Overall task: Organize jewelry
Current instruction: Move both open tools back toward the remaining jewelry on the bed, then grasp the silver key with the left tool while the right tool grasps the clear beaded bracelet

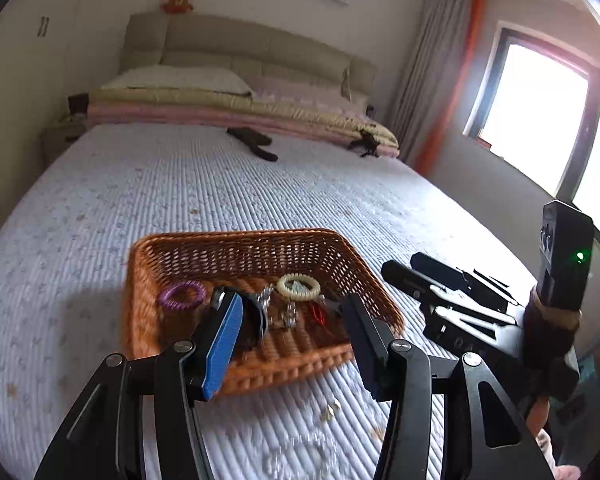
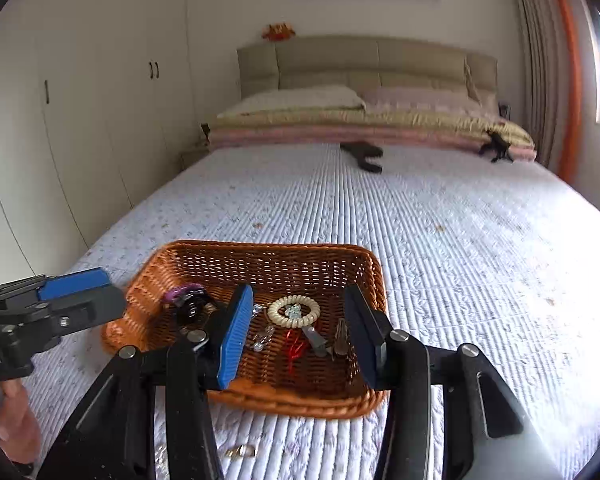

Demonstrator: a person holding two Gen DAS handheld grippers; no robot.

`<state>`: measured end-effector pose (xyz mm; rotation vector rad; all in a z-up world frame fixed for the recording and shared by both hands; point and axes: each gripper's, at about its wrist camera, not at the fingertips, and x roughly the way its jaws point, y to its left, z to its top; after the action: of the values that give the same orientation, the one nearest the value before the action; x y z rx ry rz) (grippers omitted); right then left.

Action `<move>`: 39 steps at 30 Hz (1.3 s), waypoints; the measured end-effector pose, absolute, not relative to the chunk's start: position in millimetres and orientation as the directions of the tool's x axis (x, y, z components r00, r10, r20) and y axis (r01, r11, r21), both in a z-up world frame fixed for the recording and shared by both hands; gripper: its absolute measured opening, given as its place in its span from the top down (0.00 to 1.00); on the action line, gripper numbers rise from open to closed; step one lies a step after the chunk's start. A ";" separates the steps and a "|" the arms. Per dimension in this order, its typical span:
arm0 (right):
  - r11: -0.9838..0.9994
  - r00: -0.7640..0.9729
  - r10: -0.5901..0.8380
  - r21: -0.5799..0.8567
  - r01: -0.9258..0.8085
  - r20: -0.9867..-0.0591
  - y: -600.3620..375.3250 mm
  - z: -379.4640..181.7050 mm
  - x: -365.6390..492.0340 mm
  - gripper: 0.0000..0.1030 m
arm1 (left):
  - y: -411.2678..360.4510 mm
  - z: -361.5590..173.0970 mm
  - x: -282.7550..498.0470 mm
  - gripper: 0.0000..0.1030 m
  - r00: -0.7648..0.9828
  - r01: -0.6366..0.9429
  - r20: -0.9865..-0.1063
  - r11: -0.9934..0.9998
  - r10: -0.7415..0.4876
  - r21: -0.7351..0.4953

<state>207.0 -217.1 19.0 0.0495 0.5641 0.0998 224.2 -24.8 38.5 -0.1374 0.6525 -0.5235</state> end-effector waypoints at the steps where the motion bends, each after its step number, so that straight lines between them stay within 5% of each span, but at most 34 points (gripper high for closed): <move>1: 0.993 0.844 0.117 0.081 -0.088 -0.524 -215.7 21.4 197.7 0.52 | -20.0 40.4 213.5 0.48 0.674 0.424 -0.535 0.860 -0.510 -0.285; 14: 0.986 0.830 0.168 0.084 -0.146 -0.532 -190.4 12.2 119.5 0.52 | 36.5 29.5 97.7 0.48 0.709 0.423 -0.475 0.853 -0.521 -0.305; 26: 0.978 0.727 0.208 0.139 -0.155 -0.654 -171.5 -67.2 124.1 0.52 | 49.0 -60.4 87.1 0.48 0.643 0.347 -0.611 0.887 -0.462 -0.305; 39: 0.982 0.644 0.184 0.107 -0.158 -0.742 -157.1 -100.1 143.4 0.52 | 18.7 -92.9 101.1 0.48 0.550 0.378 -0.719 0.894 -0.425 -0.239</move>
<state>143.4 -157.1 -100.1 0.0336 0.8489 0.1947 101.1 18.7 -92.9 -0.0589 0.8664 -0.4752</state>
